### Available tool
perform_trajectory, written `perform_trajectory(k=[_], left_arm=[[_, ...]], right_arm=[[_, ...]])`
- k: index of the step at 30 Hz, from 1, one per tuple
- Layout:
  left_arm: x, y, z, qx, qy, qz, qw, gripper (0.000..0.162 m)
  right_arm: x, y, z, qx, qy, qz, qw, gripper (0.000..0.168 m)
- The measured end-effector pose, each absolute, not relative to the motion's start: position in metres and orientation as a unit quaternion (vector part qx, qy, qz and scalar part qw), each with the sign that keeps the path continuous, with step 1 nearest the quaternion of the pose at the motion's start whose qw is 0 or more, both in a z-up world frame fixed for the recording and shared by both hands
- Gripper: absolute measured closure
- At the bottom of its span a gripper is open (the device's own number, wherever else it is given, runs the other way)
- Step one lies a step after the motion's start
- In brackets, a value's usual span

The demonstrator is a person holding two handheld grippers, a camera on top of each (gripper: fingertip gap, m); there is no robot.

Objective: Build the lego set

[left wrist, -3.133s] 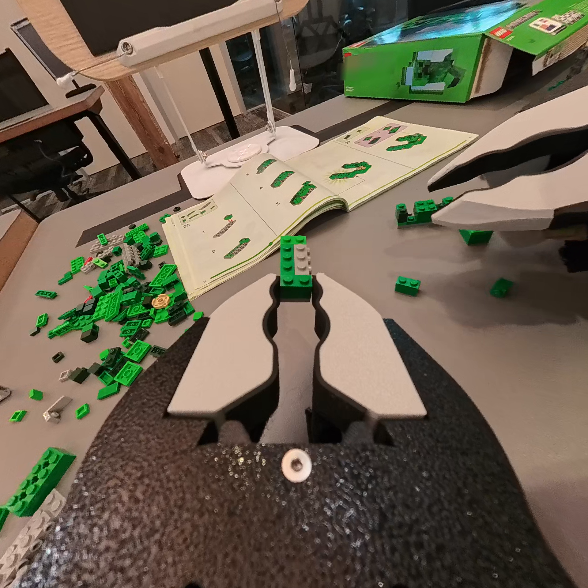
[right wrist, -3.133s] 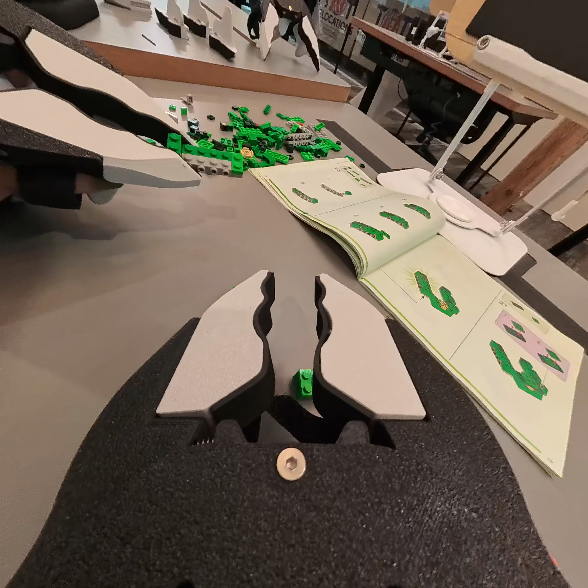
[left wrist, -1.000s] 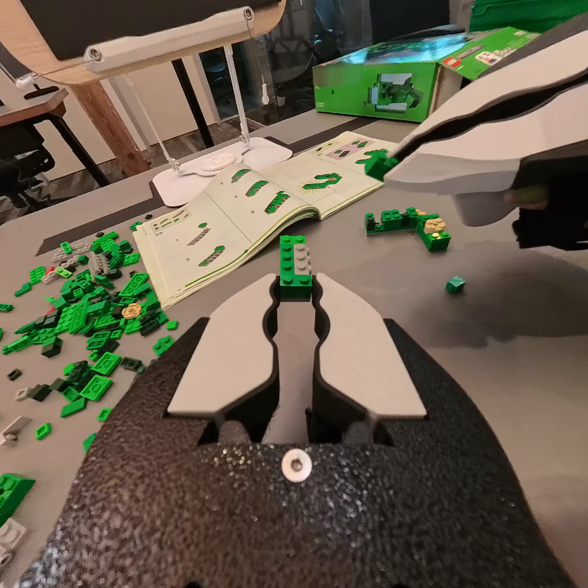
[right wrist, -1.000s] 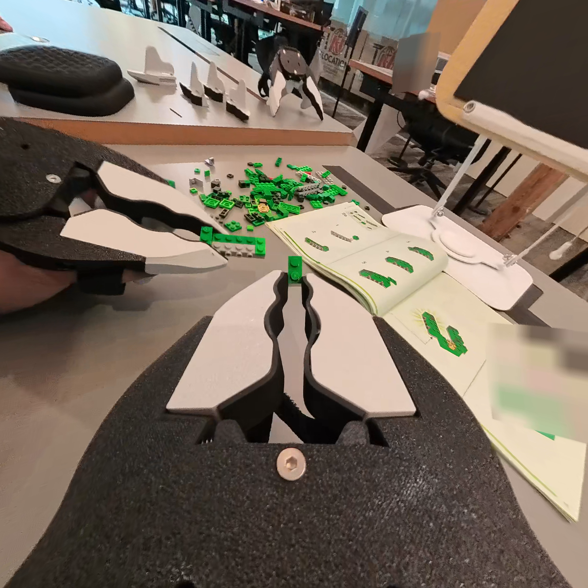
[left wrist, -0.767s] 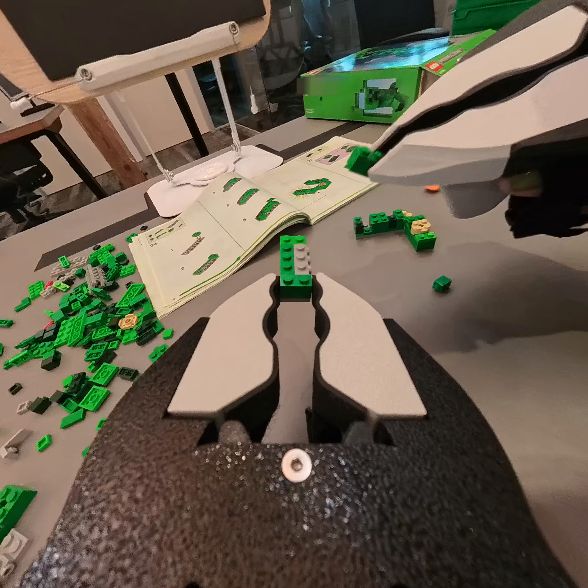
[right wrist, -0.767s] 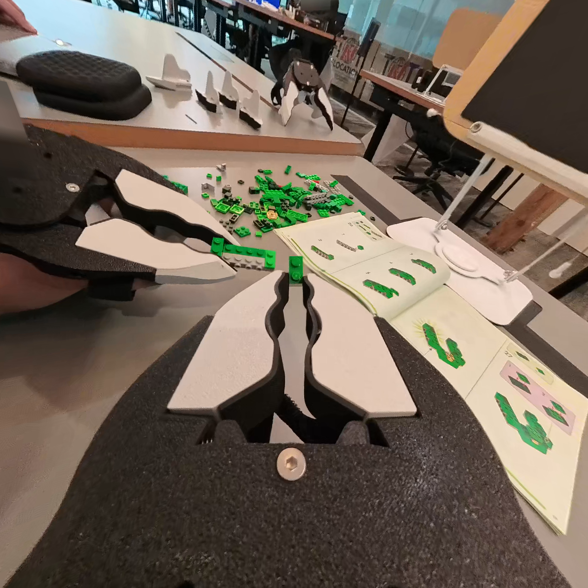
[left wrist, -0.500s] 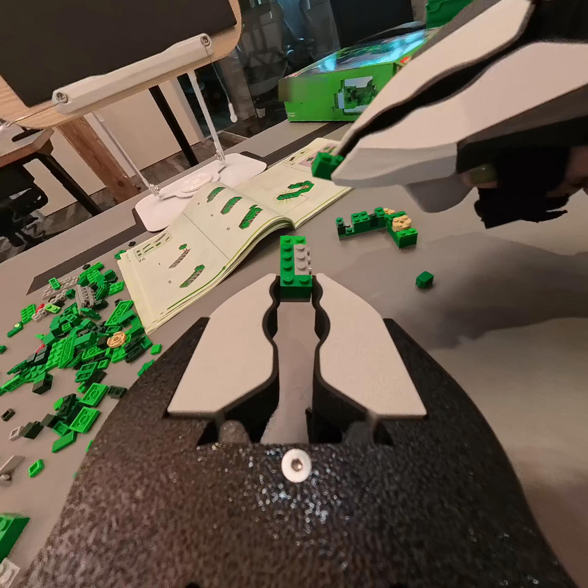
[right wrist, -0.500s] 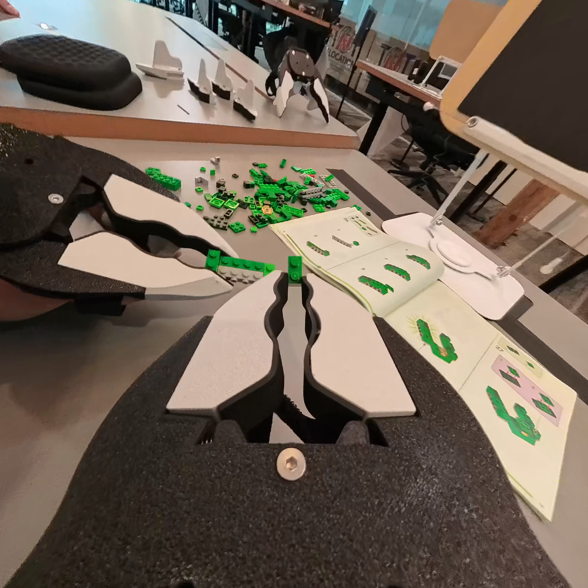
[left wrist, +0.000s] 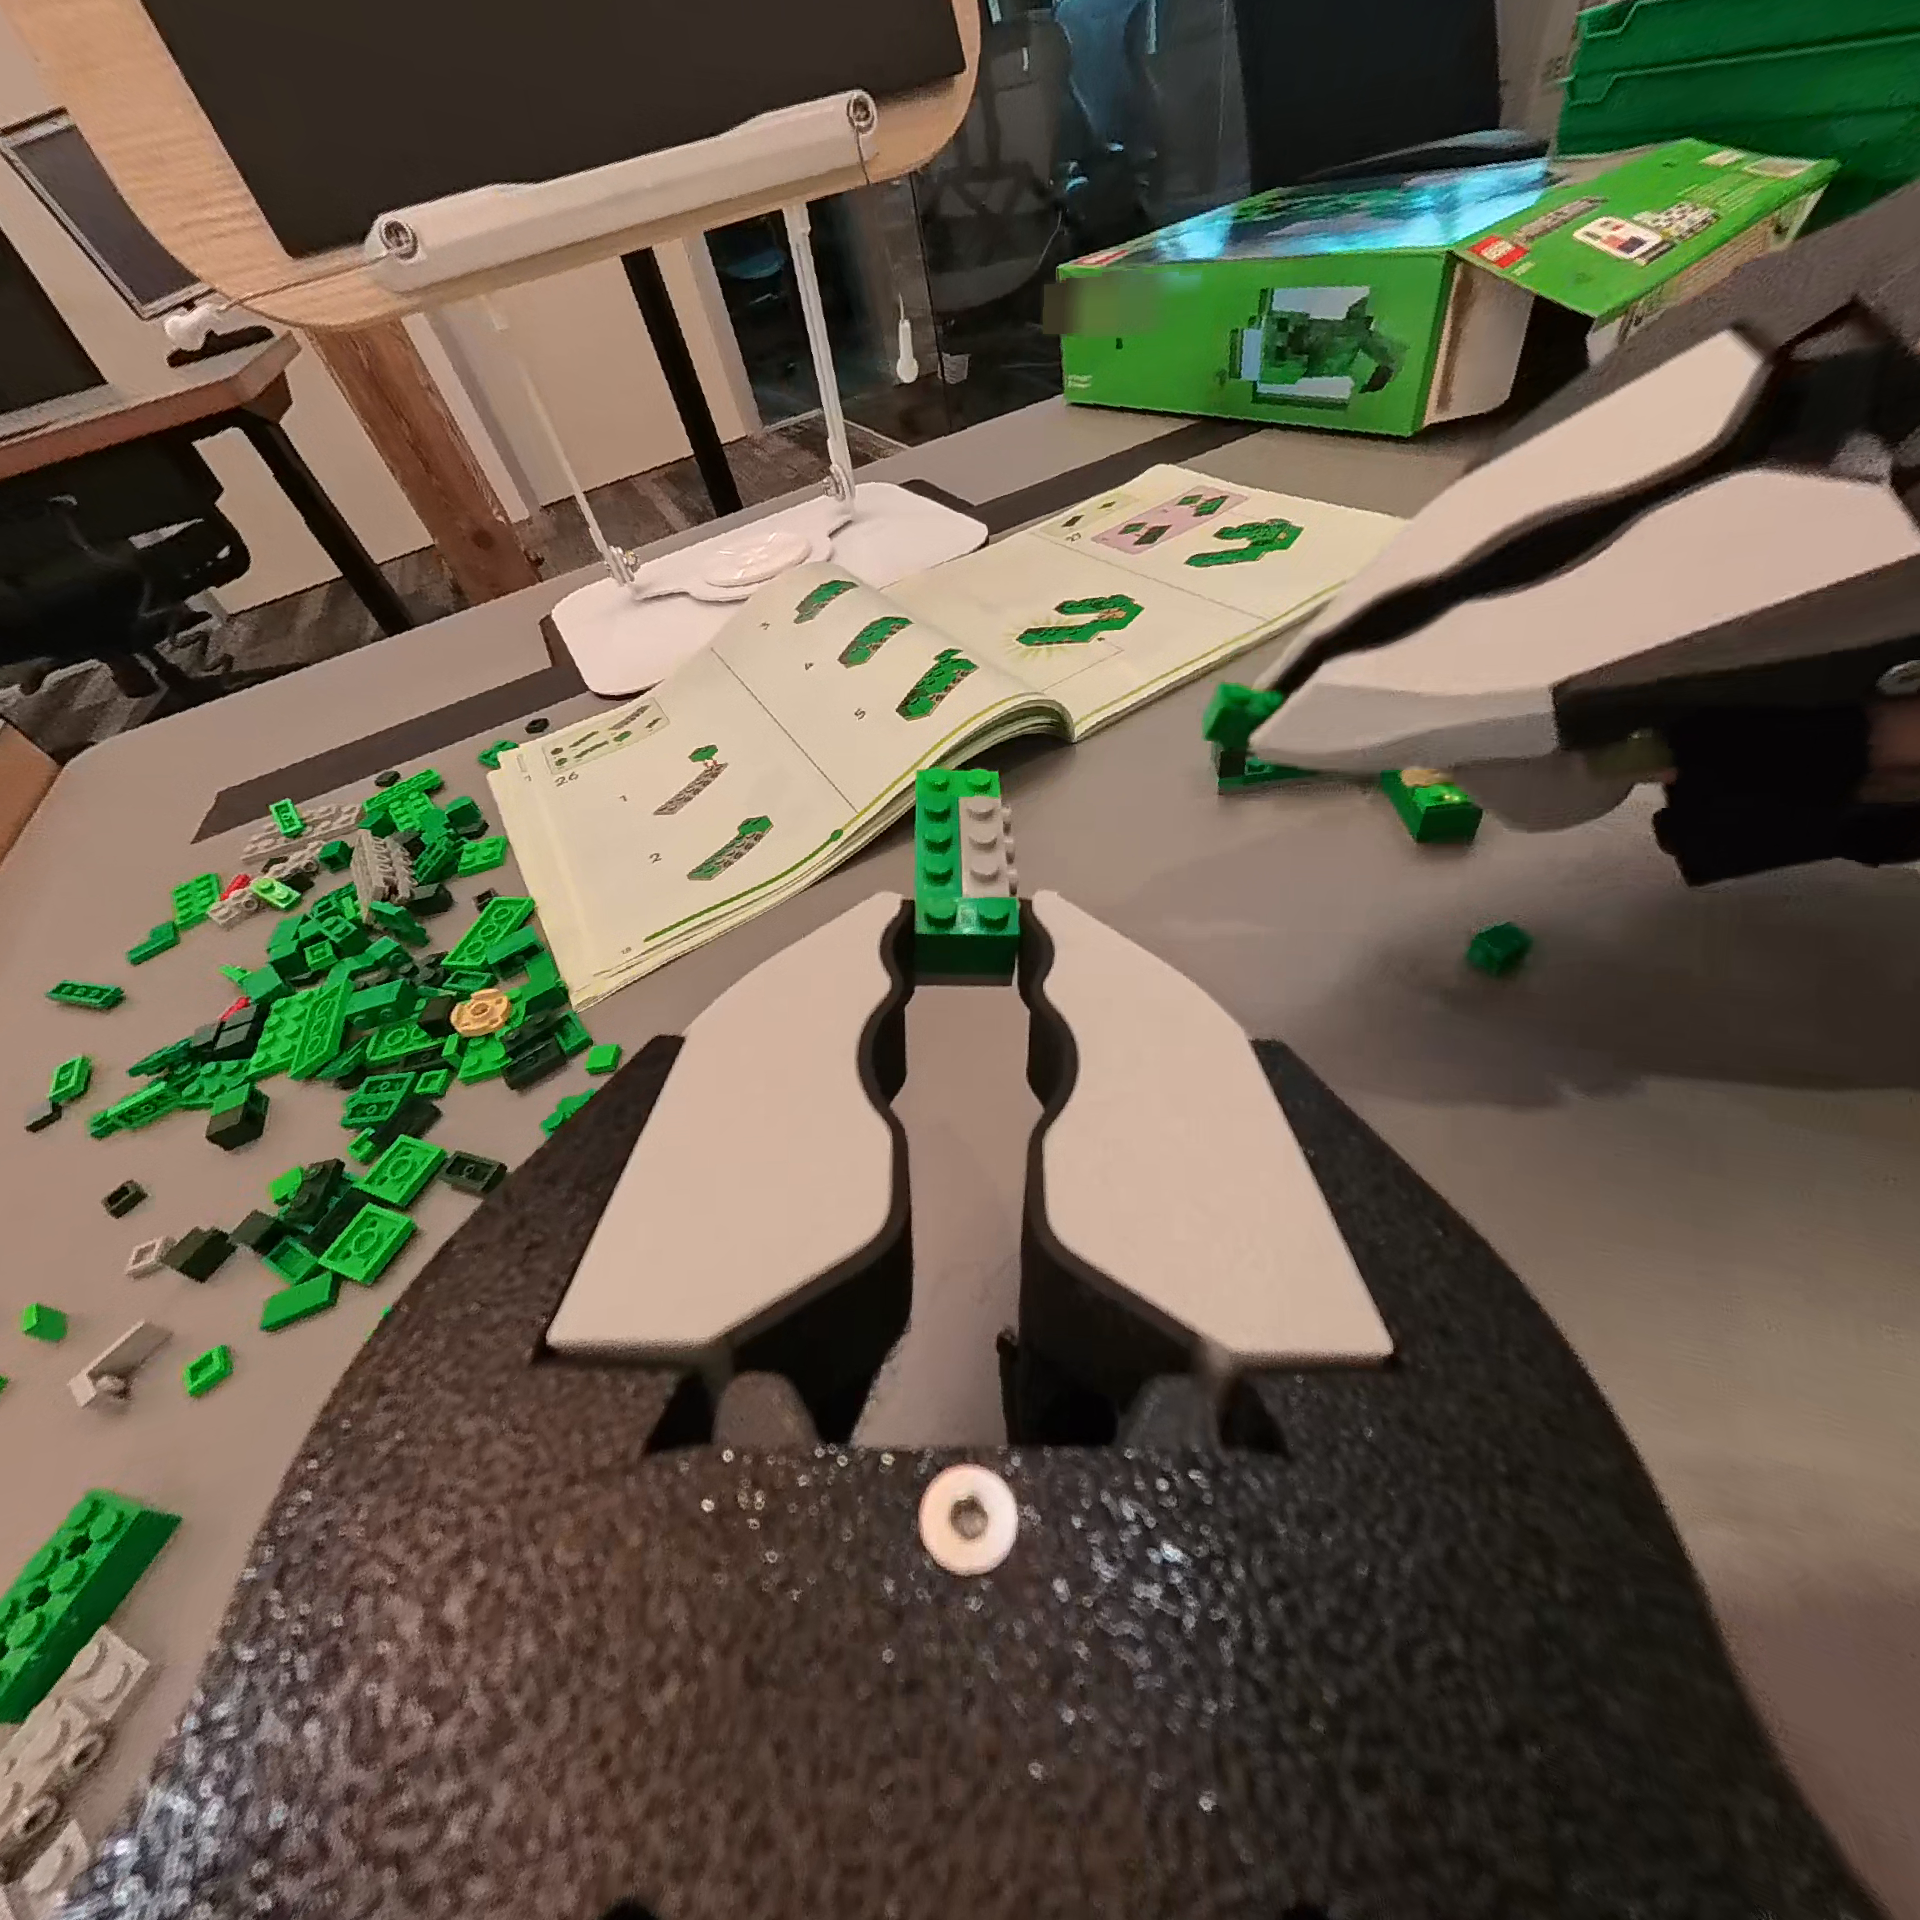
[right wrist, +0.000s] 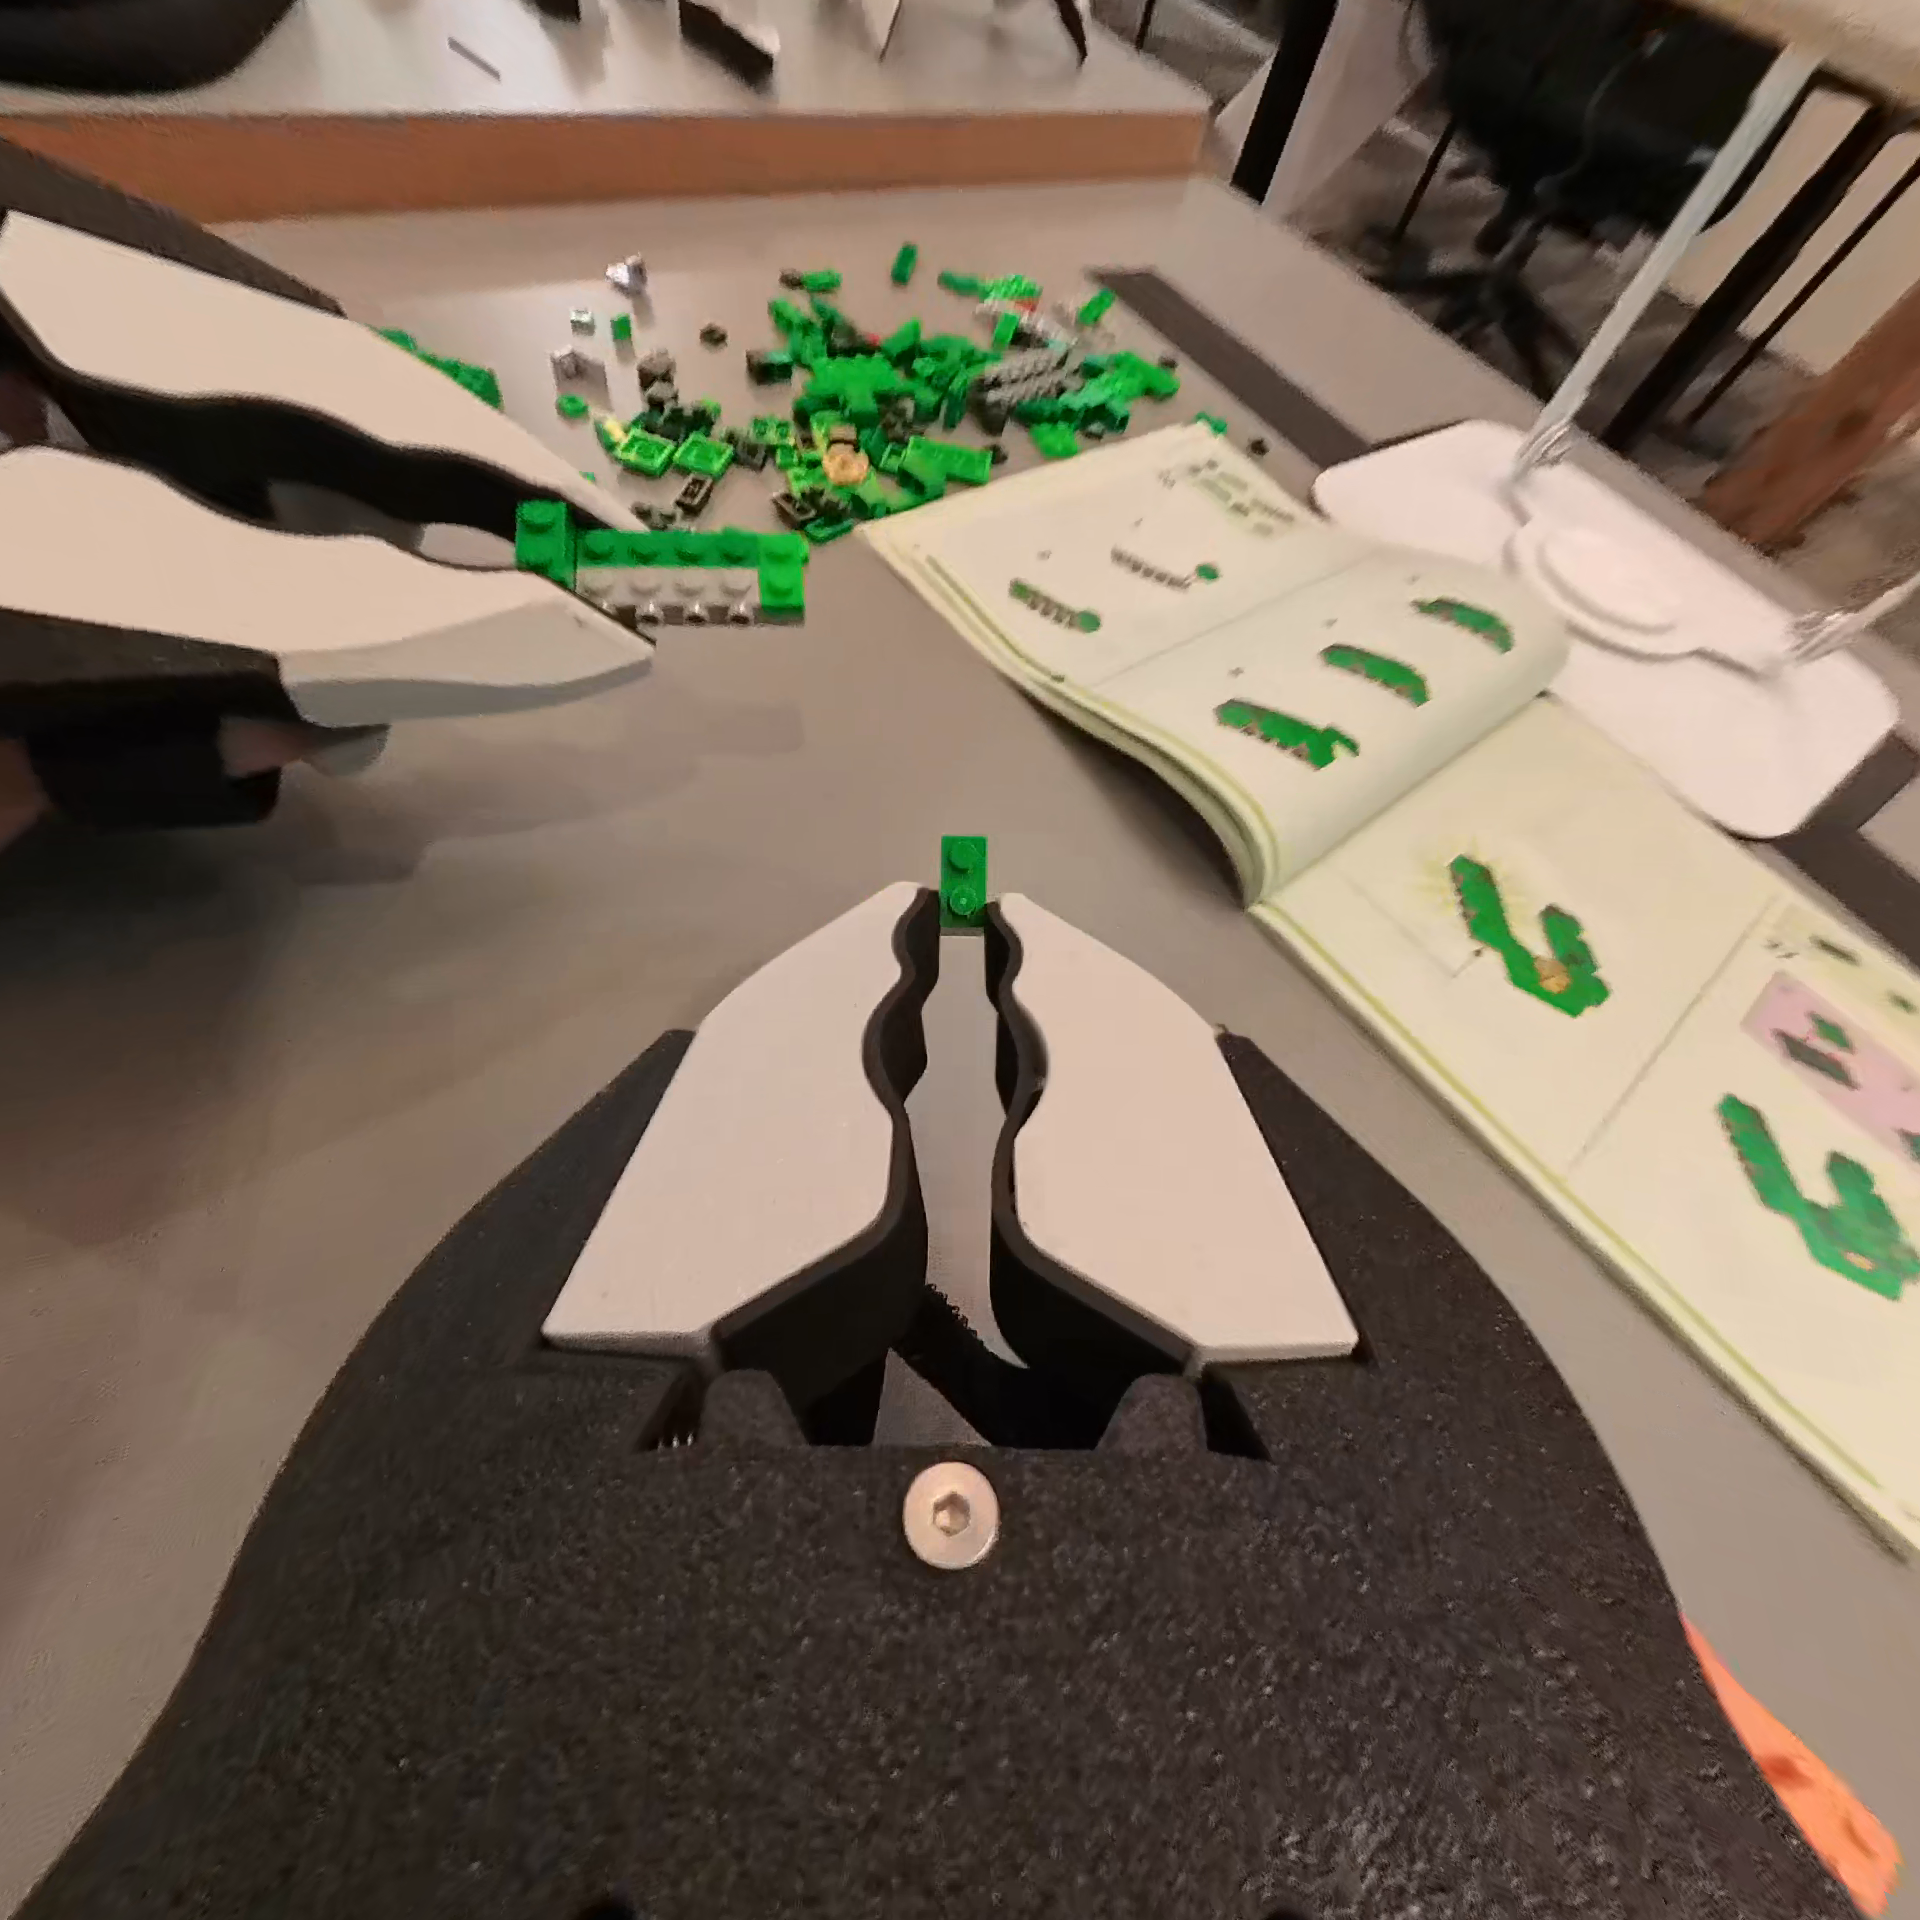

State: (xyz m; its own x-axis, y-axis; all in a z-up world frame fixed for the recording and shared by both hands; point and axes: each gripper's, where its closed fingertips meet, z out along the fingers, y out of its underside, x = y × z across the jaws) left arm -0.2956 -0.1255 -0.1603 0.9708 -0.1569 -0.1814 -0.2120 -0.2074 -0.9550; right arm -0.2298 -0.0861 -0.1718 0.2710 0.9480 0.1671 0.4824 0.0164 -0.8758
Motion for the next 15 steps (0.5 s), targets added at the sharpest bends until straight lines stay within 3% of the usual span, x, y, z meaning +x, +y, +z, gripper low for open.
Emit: perform_trajectory(k=[15], left_arm=[[-0.297, -0.126, -0.16, -0.776, 0.119, 0.024, 0.618, 0.144]], right_arm=[[-0.227, -0.098, -0.216, -0.67, -0.62, 0.191, 0.361, 0.16]])
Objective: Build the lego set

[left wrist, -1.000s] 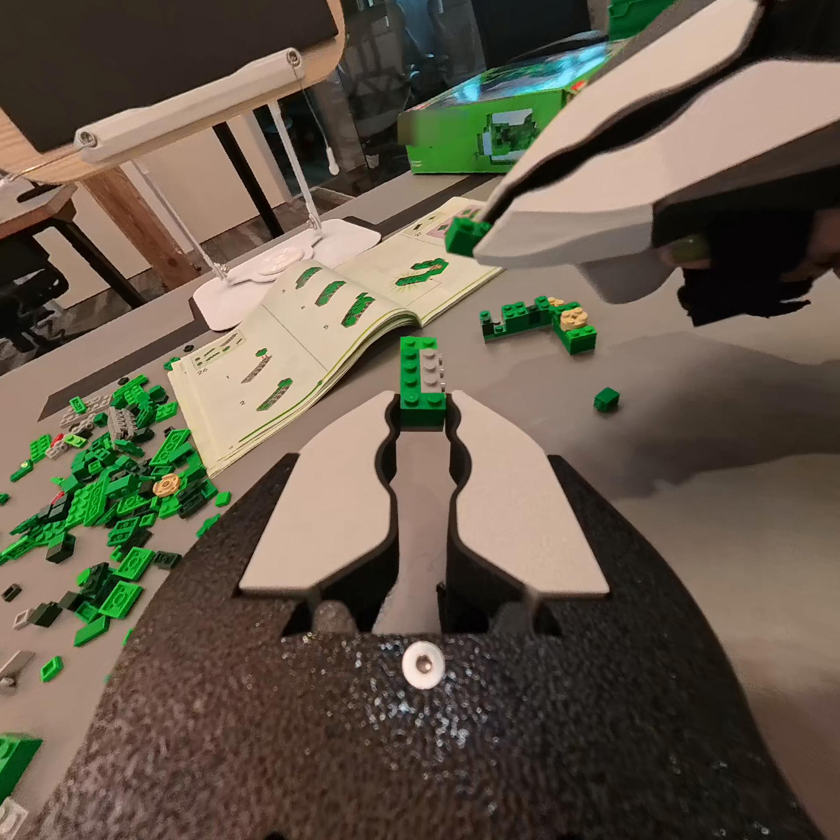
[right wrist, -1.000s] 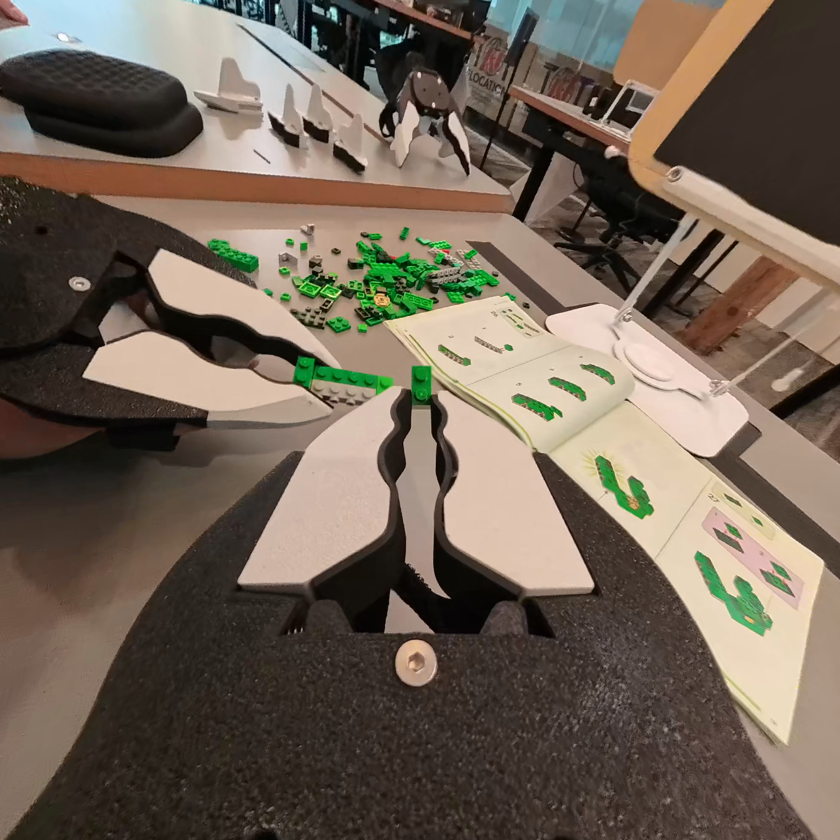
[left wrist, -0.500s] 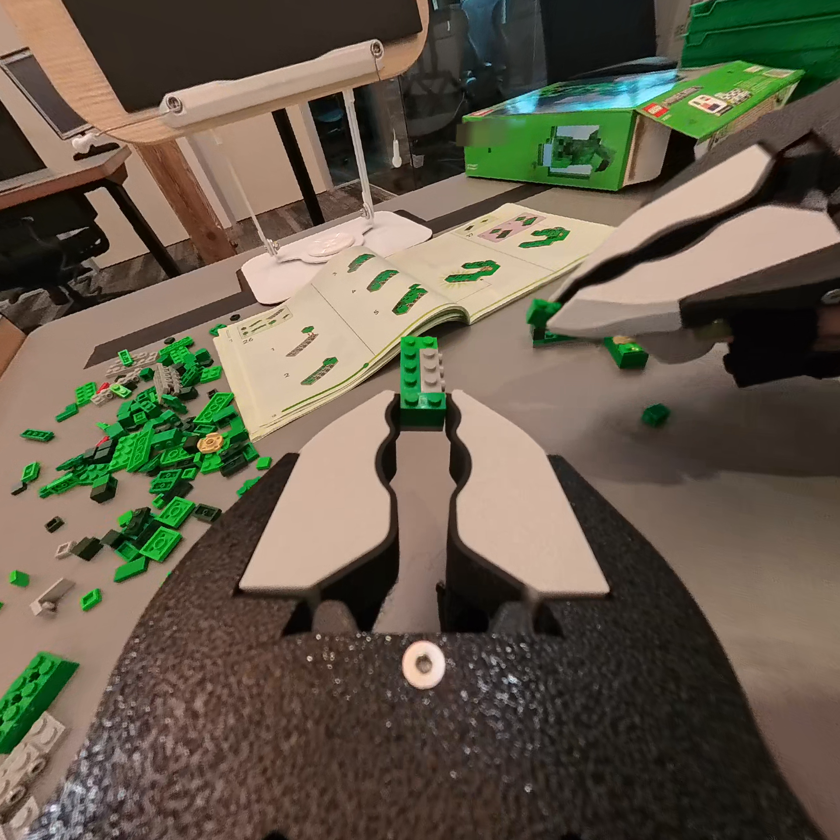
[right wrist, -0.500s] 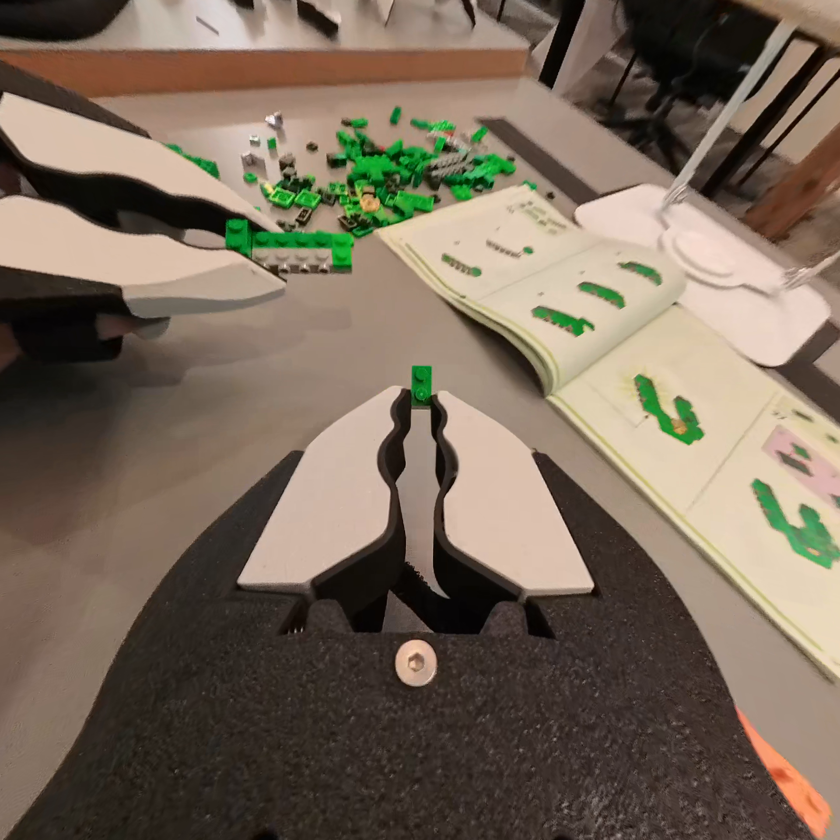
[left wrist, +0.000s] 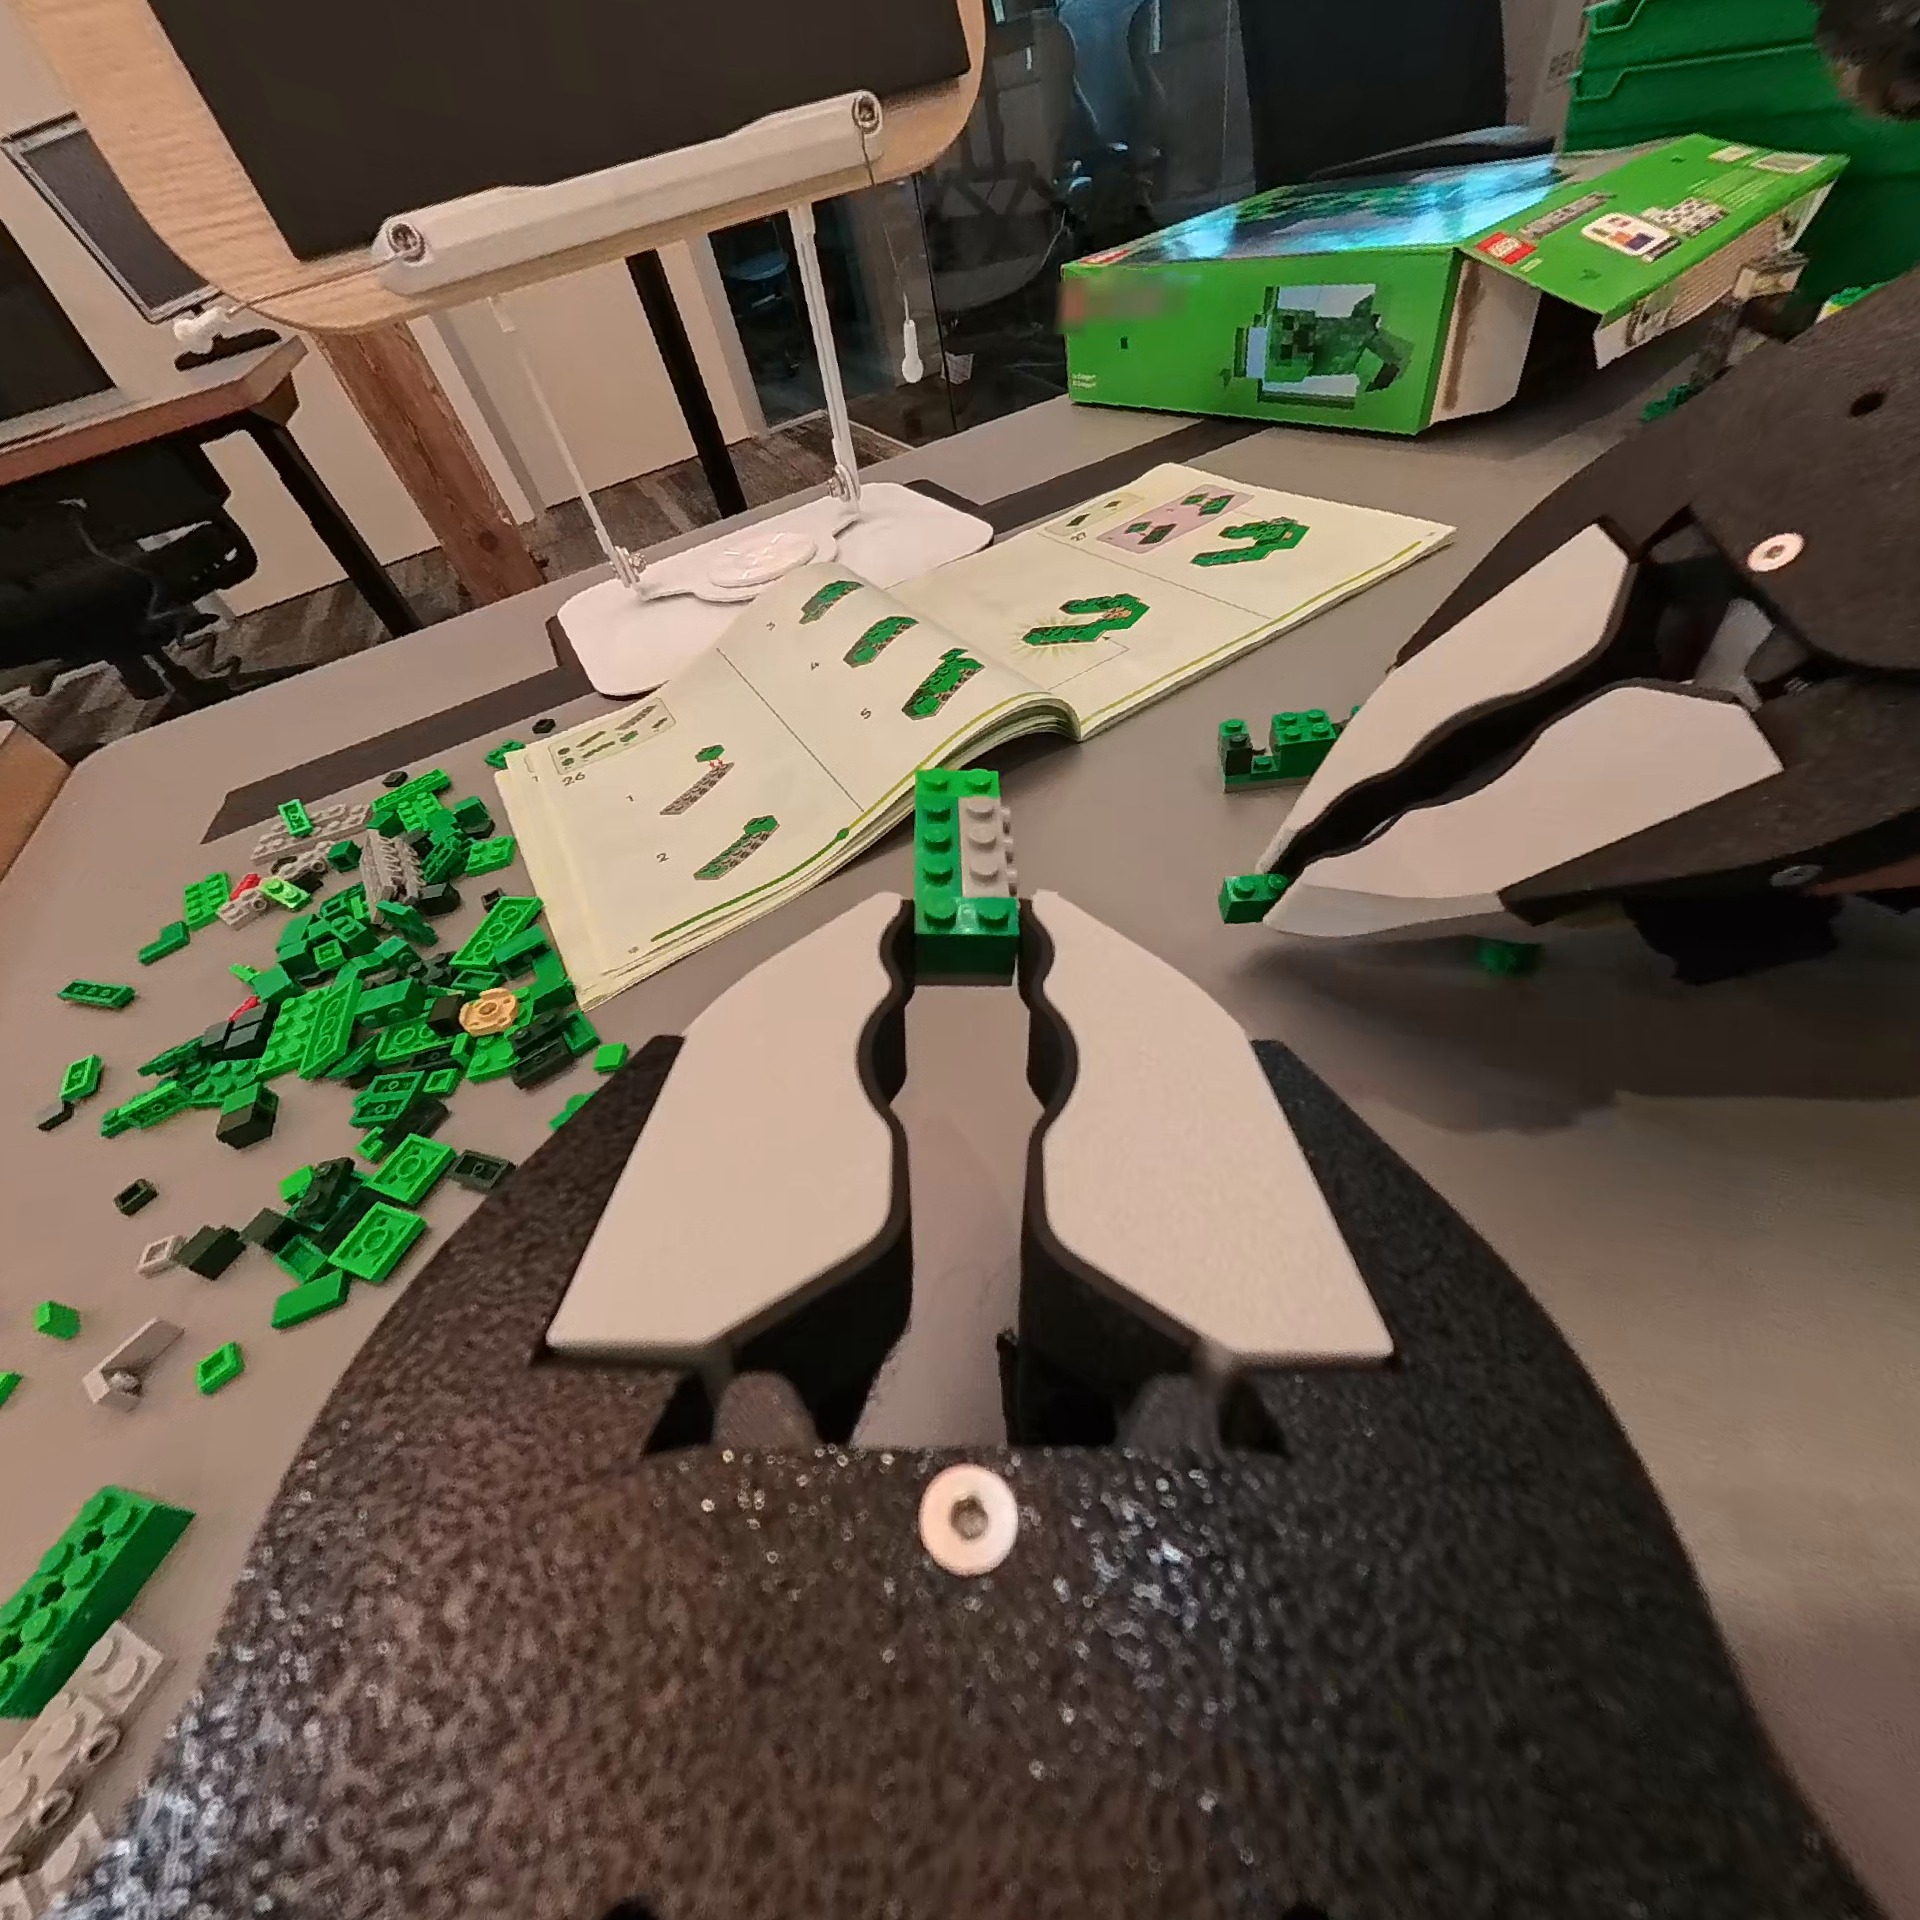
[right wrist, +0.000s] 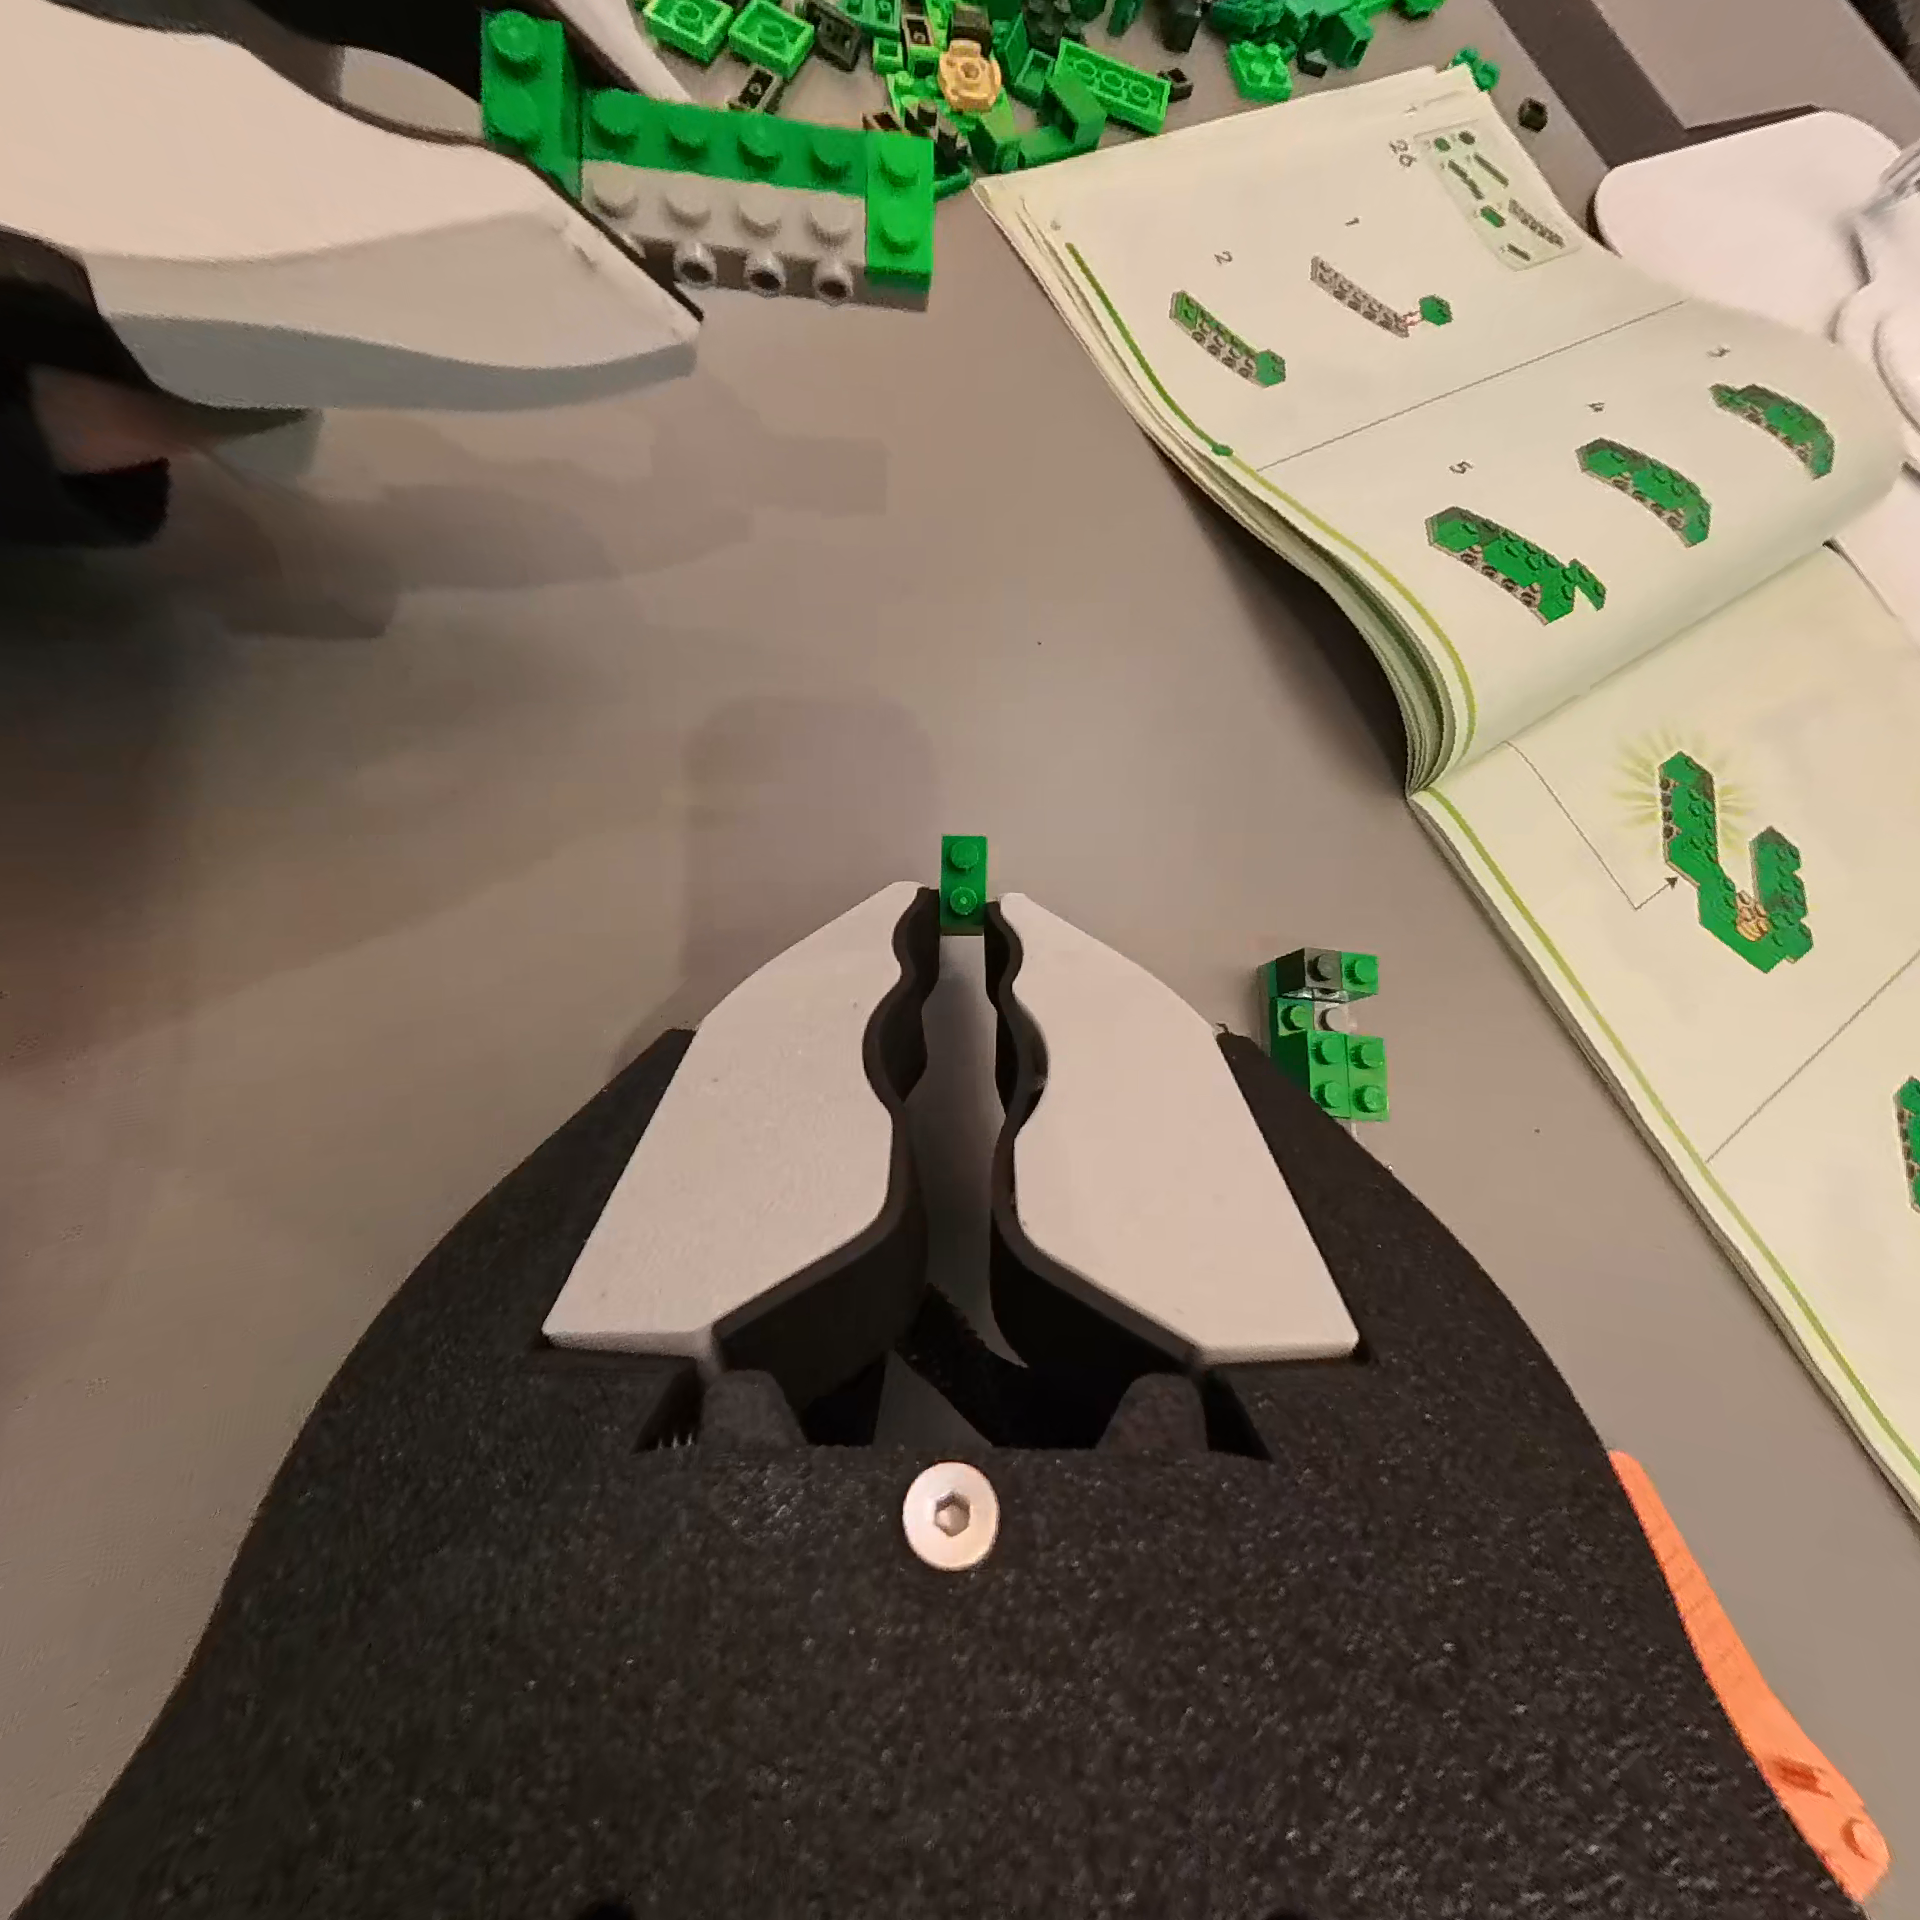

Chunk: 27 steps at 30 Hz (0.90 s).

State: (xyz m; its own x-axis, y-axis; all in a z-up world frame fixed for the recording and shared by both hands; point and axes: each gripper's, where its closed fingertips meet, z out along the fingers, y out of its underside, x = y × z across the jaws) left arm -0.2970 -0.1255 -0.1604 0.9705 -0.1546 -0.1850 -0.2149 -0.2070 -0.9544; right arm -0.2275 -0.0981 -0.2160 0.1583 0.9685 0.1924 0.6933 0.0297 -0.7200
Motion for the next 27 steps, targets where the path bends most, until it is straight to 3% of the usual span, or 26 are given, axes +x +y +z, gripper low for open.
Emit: perform_trajectory(k=[23, 27], left_arm=[[-0.299, -0.126, -0.159, -0.774, 0.119, 0.034, 0.621, 0.144], [-0.3, -0.127, -0.159, -0.773, 0.118, 0.033, 0.622, 0.144]], right_arm=[[-0.218, -0.12, -0.229, -0.657, -0.678, 0.164, 0.285, 0.16], [-0.219, -0.121, -0.227, -0.656, -0.676, 0.171, 0.287, 0.154]])
